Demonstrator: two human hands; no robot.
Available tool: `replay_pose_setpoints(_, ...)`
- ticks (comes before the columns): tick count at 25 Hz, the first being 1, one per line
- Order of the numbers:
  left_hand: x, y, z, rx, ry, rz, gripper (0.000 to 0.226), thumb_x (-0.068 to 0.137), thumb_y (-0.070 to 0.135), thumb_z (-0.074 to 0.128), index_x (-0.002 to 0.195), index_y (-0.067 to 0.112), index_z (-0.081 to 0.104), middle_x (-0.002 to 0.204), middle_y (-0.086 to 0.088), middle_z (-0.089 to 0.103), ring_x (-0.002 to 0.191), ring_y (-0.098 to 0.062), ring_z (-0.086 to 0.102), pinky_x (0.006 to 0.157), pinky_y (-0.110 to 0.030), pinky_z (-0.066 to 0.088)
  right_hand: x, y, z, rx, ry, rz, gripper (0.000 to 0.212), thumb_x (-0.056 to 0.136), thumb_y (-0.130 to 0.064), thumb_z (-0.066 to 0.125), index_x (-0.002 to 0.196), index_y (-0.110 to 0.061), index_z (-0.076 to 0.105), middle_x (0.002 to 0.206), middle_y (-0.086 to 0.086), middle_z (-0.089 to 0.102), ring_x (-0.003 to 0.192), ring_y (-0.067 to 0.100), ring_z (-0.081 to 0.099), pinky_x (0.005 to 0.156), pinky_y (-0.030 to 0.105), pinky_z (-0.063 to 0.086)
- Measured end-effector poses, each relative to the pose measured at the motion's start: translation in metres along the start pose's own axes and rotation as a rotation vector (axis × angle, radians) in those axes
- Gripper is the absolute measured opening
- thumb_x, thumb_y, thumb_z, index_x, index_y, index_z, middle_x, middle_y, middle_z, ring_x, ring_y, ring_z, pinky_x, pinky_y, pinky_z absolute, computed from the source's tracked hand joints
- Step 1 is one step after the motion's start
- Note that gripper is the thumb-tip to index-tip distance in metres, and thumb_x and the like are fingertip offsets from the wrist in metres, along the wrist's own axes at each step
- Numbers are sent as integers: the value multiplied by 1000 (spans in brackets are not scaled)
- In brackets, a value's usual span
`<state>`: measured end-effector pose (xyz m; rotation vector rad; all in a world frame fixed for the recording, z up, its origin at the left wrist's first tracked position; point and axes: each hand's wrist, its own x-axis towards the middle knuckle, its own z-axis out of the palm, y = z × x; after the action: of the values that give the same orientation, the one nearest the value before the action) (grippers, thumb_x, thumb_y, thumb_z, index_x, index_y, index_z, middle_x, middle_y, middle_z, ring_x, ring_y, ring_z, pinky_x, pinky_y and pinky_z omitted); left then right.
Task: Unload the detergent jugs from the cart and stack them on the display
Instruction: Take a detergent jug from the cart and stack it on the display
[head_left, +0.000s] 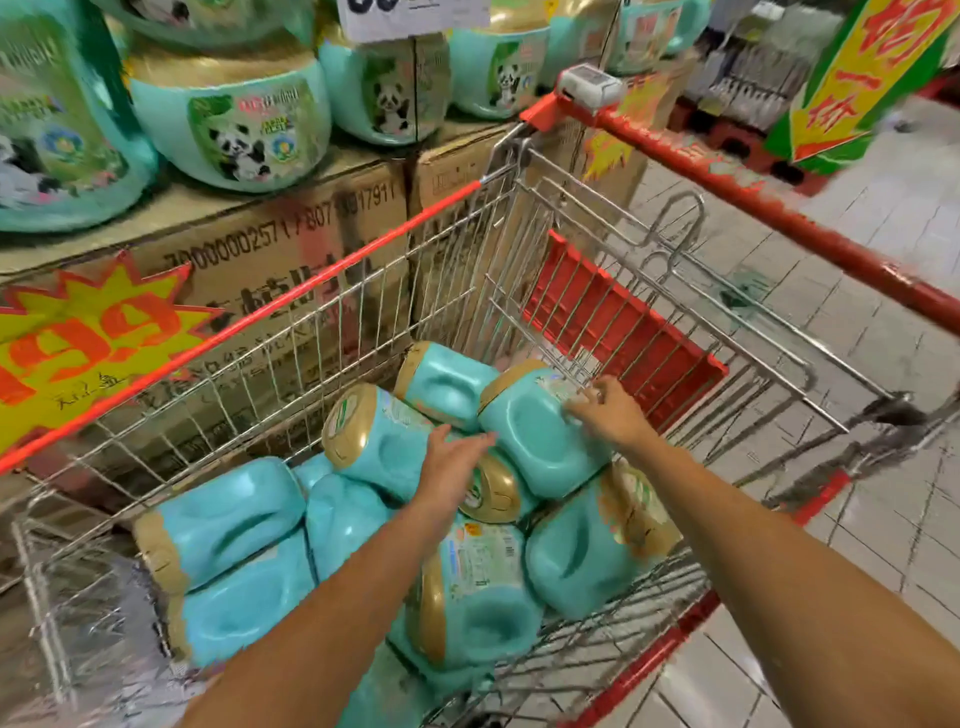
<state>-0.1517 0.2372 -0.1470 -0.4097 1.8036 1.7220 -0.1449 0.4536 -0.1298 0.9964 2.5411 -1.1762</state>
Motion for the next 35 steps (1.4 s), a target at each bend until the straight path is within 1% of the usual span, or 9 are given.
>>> replay_pose_setpoints(2,12,-4,27,-120,-21,-63,65,80,29,76,128,28,33,119,3,59,98,-12,59,83,-32,50,11,6,5,27,-111,31,73,85,-35,69,144,-9,36,142,15,47,124,33,50,103,41,42)
replay_pose_setpoints(5,29,-16,59,-266,-38,-127,64,77,18,80,132,12,47,119,-6,67,102,-22,67,88,-42,55,19,18,15,-9,-100,17,68,83,-48,65,140,-16,44,140,13,49,126,32,47,109,43,35)
replay_pose_setpoints(10,36,-16,73,-367,-20,-130,47,84,-8,60,129,2,52,111,-20,66,78,-26,67,52,-28,54,20,24,20,59,-81,-3,80,70,-62,64,138,-23,47,140,9,45,129,29,42,110,43,32)
replay_pose_setpoints(18,-20,8,11,-396,-41,78,44,77,-16,45,114,2,60,108,-18,68,96,-32,64,78,-40,51,-33,-19,-12,380,-173,-169,84,58,-46,89,128,-28,47,135,4,48,119,25,54,101,48,46)
replay_pose_setpoints(21,-60,19,-18,-511,-29,241,44,79,-17,39,93,11,70,87,-11,74,79,-21,70,69,-33,57,-97,-42,-4,552,-49,-341,88,47,-53,86,125,-34,49,130,-4,54,115,15,56,99,44,49)
replay_pose_setpoints(24,-97,31,-49,-588,-13,296,17,63,2,60,66,13,74,68,-6,69,66,-19,65,65,-28,54,-155,-60,16,666,93,-424,89,46,-53,84,126,-29,52,125,-7,57,113,10,57,97,40,50)
replay_pose_setpoints(28,-136,29,-86,-595,-114,188,37,58,3,66,95,-2,74,98,-23,68,87,-34,62,93,-48,47,-186,-84,22,602,79,-523,76,55,-44,89,122,-27,56,120,-8,60,111,8,58,97,38,50)
replay_pose_setpoints(30,-151,28,-97,-607,-117,247,52,68,0,60,119,-7,61,109,-25,66,94,-36,63,90,-47,51,-194,-93,21,529,-14,-552,71,66,-37,87,127,-28,52,124,-6,59,114,12,57,98,42,48)
replay_pose_setpoints(35,-184,32,-117,-592,-48,434,72,68,8,67,138,6,49,124,-20,65,99,-30,67,74,-38,60,-232,-114,40,275,-74,-708,113,54,-71,69,148,-37,17,150,-9,33,139,10,33,114,39,33)
